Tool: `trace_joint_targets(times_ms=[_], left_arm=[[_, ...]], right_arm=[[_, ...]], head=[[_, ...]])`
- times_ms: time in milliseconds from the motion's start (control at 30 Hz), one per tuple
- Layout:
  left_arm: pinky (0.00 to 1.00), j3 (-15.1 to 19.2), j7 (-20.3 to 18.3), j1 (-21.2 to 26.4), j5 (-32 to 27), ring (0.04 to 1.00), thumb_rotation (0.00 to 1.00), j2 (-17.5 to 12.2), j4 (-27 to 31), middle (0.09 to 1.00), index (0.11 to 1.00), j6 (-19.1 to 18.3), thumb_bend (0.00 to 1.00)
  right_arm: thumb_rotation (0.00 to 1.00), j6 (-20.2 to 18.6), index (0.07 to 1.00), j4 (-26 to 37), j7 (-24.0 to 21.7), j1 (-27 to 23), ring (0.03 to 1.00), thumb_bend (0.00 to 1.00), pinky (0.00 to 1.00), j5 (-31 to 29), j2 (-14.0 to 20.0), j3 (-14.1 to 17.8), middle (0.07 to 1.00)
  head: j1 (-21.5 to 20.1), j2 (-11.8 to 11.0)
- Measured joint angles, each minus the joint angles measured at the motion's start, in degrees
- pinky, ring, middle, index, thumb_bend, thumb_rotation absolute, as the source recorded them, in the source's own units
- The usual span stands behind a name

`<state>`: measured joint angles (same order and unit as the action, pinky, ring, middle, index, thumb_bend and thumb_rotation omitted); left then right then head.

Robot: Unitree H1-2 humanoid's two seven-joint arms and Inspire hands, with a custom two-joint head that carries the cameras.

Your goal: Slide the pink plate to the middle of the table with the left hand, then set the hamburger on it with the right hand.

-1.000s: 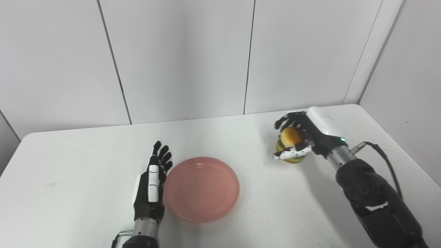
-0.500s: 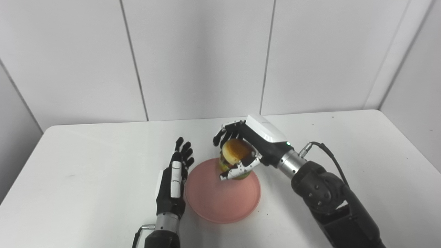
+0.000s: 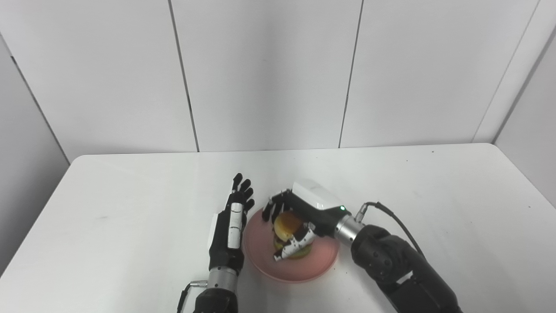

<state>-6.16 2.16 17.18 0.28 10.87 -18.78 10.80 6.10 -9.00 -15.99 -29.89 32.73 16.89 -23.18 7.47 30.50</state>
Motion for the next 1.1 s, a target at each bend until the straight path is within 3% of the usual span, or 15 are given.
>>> trace_joint_targets(times_ms=[167,267,300,400,467,533,667,800,933,1100], left_arm=[[0.96,0.03,-0.02,0.15,-0.06,0.970,1.00,0.04,-0.38,0.972,0.968,0.27,0.76],[0.97,0.10,-0.21,0.22,-0.76,0.982,1.00,0.05,-0.47,0.986,0.988,0.46,0.76],[0.98,0.13,-0.41,0.25,-1.29,0.981,1.00,0.04,-0.50,0.988,0.995,0.46,0.76],[0.98,0.06,-0.77,0.27,-1.62,0.988,1.00,0.04,-0.37,0.997,1.000,0.41,0.75],[0.99,-0.09,-1.38,0.27,-1.86,0.997,1.00,0.03,-0.20,1.000,1.000,0.41,0.74],[0.97,-0.12,-1.32,0.26,-1.55,0.984,1.00,0.02,-0.17,0.979,0.979,0.41,0.75],[0.98,-0.11,-0.36,0.16,-0.42,0.978,1.00,0.04,-0.09,0.972,0.970,0.25,0.74],[1.00,0.00,-0.03,0.15,-0.41,0.988,1.00,0.04,-0.08,0.977,0.976,0.10,0.73],[1.00,0.01,0.80,0.15,-0.02,0.983,1.00,0.03,-0.10,0.983,0.981,0.11,0.72],[1.00,0.01,1.34,0.15,0.16,0.991,1.00,0.02,-0.17,0.990,0.992,0.34,0.70]], right_arm=[[0.00,0.87,0.535,-1.59,0.06,-0.72,0.400,0.51,0.35,0.04,-0.02,-0.33,0.481],[0.00,1.23,0.507,-1.68,0.69,-0.75,0.538,0.52,0.46,0.76,-0.01,-0.51,0.492],[0.09,1.26,0.501,-1.53,0.95,-0.66,0.619,0.52,0.52,1.23,0.01,-0.53,0.624],[0.38,1.26,0.843,0.42,1.02,0.41,0.818,0.66,0.69,1.82,0.07,-0.28,0.845],[0.46,1.22,0.961,2.30,0.45,2.12,0.919,0.67,0.79,0.01,-0.15,0.71,0.944],[0.51,1.17,0.994,3.46,0.31,3.83,0.980,0.66,0.84,-1.96,-0.54,1.89,0.988],[0.59,1.17,1.000,8.61,1.83,7.36,0.999,0.66,0.92,-4.76,-1.37,6.03,1.000],[0.65,2.90,1.000,8.92,6.20,8.89,1.000,0.71,0.94,-7.77,-2.44,10.57,1.000],[0.74,7.49,1.000,5.81,11.97,10.69,1.000,0.73,1.00,-9.88,-4.55,13.78,1.000],[0.85,13.17,1.000,-2.18,18.53,11.31,1.000,0.74,1.00,-12.44,-7.76,17.40,1.000]], head=[[0.00,0.18],[0.00,0.18],[0.00,0.26],[-0.09,0.18],[-0.09,0.18],[-0.26,0.26],[-0.35,0.26],[-0.35,0.26],[-0.62,0.26],[-0.97,0.18]])
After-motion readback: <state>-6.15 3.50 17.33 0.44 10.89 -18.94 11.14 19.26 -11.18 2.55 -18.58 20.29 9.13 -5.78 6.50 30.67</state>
